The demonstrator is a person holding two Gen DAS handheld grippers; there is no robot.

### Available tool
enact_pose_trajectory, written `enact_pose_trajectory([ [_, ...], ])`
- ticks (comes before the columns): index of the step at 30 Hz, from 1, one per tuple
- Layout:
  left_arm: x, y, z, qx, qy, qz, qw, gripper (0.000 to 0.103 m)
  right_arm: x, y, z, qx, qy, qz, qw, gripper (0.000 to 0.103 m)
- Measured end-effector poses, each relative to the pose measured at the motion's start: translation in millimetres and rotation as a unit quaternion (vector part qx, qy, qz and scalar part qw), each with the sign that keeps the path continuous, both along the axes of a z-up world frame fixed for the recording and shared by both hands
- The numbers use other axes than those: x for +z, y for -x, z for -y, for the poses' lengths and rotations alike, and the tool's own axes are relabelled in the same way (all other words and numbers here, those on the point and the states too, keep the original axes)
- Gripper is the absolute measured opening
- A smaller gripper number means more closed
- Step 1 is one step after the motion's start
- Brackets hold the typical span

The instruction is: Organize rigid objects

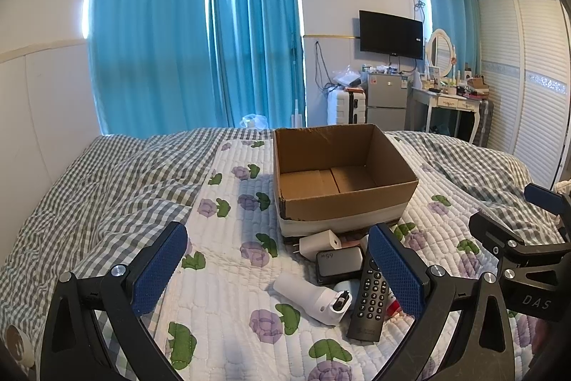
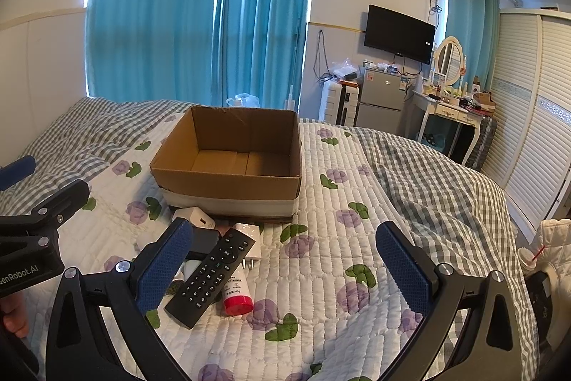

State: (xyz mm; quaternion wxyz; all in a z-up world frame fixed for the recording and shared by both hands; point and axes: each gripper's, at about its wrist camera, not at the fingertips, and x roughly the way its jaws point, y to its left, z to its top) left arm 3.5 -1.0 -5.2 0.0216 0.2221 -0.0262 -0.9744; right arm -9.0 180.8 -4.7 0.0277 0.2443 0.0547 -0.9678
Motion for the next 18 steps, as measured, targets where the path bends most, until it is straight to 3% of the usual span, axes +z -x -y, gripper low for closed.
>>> enact_pose_trajectory([
  [18,1.0,-0.8,0.1,0.001,-0.001,-0.001,1.0000,0.103,-1.0,-1.4,0.2,0.001,0.001,0.002,1.000,0.103],
])
